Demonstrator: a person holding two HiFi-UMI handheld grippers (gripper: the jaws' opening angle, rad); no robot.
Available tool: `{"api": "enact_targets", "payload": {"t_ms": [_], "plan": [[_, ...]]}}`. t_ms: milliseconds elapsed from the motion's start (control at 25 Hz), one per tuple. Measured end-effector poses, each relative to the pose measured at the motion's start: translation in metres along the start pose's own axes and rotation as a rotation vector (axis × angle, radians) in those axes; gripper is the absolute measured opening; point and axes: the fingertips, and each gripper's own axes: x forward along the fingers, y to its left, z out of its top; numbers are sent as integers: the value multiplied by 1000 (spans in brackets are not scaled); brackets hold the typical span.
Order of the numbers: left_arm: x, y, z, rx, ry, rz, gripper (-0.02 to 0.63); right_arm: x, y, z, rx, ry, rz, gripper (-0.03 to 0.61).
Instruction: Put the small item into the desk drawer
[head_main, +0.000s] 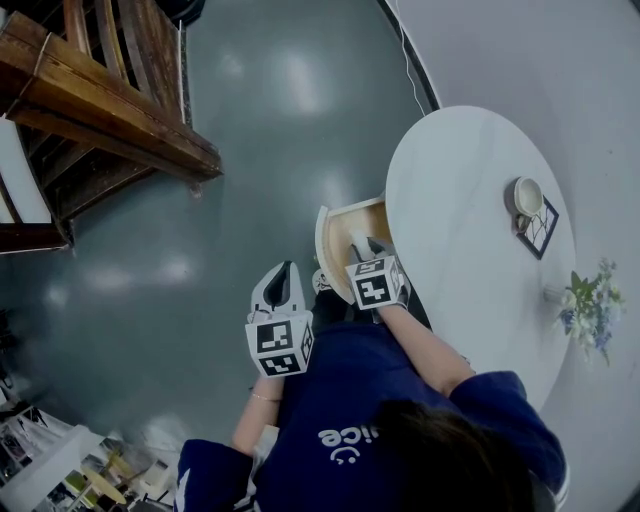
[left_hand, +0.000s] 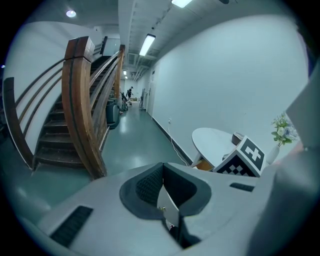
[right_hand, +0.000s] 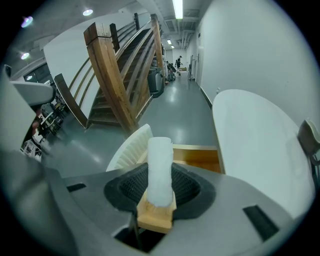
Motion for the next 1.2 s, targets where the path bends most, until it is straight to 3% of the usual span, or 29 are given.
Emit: {"api": "enact_targets", "payload": {"t_ms": [1200], "plan": [[-14,20,-26,-54,71,121,5,66,-6,-39,-102,166,5,143]]}}
